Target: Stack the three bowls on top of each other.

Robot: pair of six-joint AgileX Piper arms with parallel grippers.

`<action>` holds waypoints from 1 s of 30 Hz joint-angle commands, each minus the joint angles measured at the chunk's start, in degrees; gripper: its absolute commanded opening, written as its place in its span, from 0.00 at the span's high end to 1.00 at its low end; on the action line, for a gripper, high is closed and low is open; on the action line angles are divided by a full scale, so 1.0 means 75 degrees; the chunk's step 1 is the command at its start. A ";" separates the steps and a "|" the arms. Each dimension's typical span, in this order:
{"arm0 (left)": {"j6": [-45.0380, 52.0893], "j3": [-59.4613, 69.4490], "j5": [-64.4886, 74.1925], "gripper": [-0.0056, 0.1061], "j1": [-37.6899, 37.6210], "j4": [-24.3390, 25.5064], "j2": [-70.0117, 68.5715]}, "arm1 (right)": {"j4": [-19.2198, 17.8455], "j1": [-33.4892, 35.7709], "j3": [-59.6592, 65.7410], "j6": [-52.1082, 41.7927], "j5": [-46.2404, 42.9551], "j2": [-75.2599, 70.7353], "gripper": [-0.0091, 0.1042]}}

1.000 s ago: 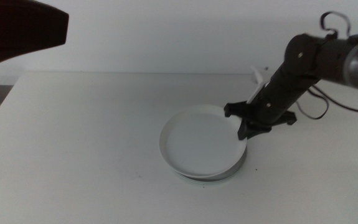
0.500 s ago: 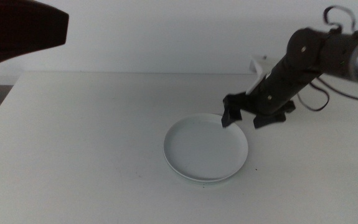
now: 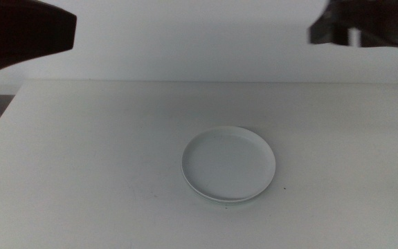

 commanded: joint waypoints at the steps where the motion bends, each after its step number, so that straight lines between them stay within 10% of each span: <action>1: -0.0075 0.0009 -0.0095 0.11 -0.0002 -0.0027 -0.0020 | -0.0368 0.0028 0.0612 0.0537 0.0050 -0.0825 0.22; 17: -0.0075 0.1984 -0.2571 0.11 0.0924 0.1074 -0.1055 | -0.3087 0.0028 0.2909 0.1733 -0.0676 -0.4025 0.22; 30: -0.0075 0.4890 -0.3559 0.11 0.3118 0.0728 -0.3133 | -0.3023 0.0028 0.2909 0.1733 -0.0848 -0.4025 0.22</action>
